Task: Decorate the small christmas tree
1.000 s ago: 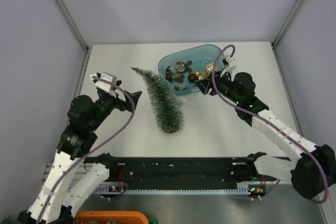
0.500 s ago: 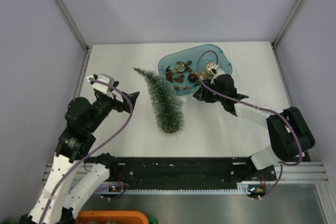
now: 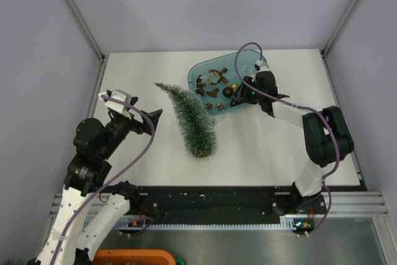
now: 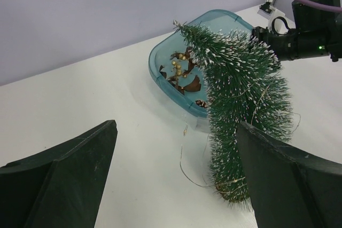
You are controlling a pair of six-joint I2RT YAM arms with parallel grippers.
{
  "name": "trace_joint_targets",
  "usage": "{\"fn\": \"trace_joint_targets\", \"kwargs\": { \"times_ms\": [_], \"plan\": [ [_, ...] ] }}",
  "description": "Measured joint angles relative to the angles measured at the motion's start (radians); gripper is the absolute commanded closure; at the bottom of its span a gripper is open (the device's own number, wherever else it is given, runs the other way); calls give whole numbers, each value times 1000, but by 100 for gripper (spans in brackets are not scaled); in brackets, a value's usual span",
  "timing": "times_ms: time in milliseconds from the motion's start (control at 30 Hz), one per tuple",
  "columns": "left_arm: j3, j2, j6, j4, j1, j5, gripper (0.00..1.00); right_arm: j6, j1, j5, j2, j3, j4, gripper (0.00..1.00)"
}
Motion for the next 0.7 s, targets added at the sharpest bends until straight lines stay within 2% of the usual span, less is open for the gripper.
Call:
{"fn": "trace_joint_targets", "kwargs": {
  "times_ms": [467,700],
  "plan": [
    [-16,-17,1,-1,7,11,1,-42,-104,117,27,116,-95,56],
    [-20,-17,21,-2,7,14,1,-29,-101,144,-135,51,-151,56]
  ]
}}
